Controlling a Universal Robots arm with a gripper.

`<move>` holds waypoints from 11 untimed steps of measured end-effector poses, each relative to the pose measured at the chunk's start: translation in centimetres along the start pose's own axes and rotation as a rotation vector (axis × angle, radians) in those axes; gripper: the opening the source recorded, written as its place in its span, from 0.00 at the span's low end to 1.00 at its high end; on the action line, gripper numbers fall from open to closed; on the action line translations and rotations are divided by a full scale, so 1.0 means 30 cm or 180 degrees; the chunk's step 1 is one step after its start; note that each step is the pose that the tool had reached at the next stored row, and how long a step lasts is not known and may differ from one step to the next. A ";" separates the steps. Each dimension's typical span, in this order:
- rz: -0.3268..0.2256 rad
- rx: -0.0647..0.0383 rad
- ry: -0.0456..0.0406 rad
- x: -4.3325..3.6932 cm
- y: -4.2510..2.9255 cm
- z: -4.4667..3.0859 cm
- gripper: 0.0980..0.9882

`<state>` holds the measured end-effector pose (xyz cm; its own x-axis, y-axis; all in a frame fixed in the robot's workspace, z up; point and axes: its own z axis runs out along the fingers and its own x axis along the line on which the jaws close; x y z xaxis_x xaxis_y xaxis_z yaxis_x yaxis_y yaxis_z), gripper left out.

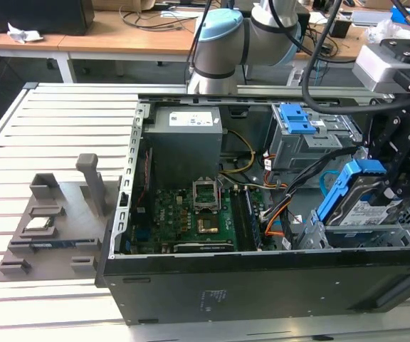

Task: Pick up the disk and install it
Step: 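Insert the disk into the insertion slot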

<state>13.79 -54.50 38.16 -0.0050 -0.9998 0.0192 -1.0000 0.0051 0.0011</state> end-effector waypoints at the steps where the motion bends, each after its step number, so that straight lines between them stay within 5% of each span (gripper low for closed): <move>1: 0.0000 0.0000 0.0000 0.000 0.000 0.006 0.30; 7: 0.0000 0.0000 0.0000 0.000 0.000 0.010 0.30; 11: 0.0000 0.0000 0.0000 0.000 0.000 0.011 0.38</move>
<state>13.79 -54.50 37.84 -0.0050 -0.9998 0.0191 -1.0000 0.0051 0.0010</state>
